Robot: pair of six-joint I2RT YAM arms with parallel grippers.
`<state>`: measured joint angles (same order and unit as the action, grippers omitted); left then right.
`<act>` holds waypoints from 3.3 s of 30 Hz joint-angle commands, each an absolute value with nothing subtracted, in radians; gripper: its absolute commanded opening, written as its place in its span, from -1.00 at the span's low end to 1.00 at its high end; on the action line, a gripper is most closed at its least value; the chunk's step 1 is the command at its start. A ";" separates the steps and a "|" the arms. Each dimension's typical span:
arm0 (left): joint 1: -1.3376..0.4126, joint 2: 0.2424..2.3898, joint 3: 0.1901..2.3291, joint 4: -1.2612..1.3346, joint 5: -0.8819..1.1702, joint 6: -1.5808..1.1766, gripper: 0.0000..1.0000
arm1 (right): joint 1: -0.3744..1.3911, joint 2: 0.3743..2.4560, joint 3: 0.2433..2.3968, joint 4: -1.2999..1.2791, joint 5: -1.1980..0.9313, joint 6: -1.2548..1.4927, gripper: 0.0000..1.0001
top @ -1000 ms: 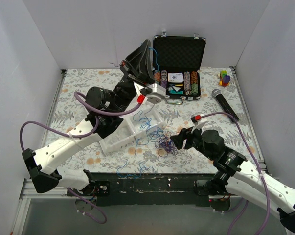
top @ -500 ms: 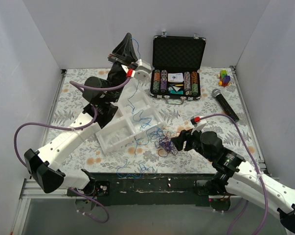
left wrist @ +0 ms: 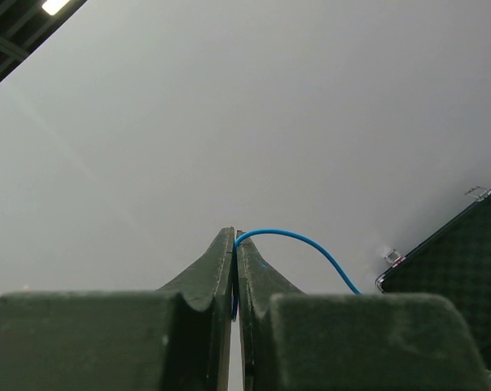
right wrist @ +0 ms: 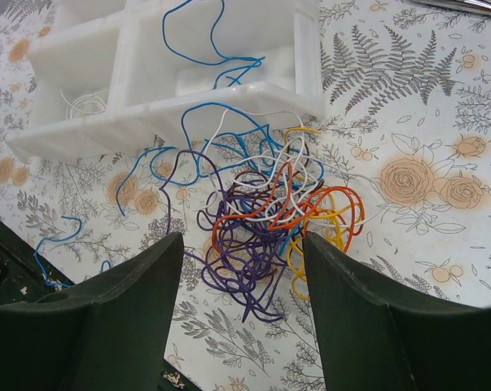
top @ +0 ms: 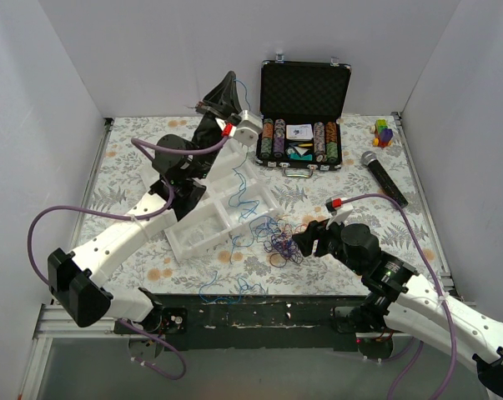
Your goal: Untangle the cables
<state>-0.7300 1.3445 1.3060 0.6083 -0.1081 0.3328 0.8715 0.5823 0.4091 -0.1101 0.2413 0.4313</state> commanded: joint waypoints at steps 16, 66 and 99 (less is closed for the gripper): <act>-0.726 1.217 1.319 0.609 0.117 0.173 -1.00 | 0.873 0.589 0.393 -0.051 0.247 0.449 0.37; -0.719 1.278 1.171 0.669 -0.011 0.265 -1.00 | 0.871 0.594 0.388 -0.061 0.256 0.453 0.37; -0.719 1.299 1.124 0.728 -0.089 0.360 -1.00 | 0.871 0.586 0.377 -0.057 0.247 0.466 0.37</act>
<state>-0.7235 1.3056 1.1500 0.6918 -0.0048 0.3000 0.8715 0.6014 0.3786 -0.0994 0.2401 0.4606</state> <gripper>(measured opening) 0.014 0.687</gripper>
